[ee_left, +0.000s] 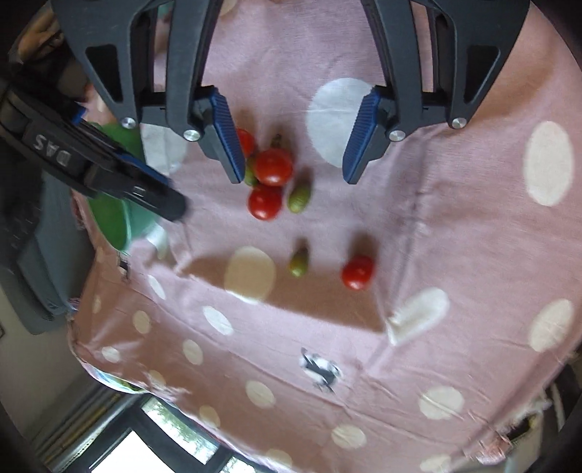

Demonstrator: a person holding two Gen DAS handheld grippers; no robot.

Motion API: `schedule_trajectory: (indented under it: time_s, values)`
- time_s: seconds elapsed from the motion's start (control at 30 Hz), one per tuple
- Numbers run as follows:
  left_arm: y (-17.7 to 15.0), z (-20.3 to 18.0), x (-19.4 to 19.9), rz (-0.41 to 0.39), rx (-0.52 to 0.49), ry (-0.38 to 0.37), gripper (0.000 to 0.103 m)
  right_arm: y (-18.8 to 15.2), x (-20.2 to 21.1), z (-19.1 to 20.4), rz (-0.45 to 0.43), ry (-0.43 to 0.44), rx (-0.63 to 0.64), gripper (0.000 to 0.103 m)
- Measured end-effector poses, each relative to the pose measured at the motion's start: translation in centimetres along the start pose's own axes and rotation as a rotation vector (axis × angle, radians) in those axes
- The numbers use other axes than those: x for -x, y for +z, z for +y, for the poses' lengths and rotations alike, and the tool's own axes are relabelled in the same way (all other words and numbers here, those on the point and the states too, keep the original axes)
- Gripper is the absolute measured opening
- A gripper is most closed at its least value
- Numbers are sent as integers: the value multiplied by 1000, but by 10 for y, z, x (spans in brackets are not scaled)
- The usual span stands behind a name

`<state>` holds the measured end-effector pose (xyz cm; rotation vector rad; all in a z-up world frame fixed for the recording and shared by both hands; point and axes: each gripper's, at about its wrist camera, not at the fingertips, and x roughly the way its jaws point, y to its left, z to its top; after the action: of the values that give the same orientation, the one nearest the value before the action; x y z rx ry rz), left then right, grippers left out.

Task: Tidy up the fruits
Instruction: 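Move the right tool down to the cluster of red cherry tomatoes, then close the right tool on a red cherry tomato and lift it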

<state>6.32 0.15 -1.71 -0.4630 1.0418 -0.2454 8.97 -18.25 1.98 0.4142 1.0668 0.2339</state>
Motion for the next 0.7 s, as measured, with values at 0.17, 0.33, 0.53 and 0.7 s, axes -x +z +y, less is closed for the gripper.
schedule_trajectory:
  time_s: [0.17, 0.33, 0.53, 0.7]
  values:
    - [-3, 5, -14, 60, 28, -62, 46, 1, -35, 6, 86, 20, -11, 54]
    - [-5, 1, -23, 83, 23, -104, 44, 5, -53, 11, 118, 46, -14, 54]
    - [-4, 3, -38, 116, 34, -114, 41, 6, -73, 10, 162, 46, -15, 48]
    - [-3, 2, -45, 133, 40, -108, 36, 7, -81, 10, 182, 59, -14, 42]
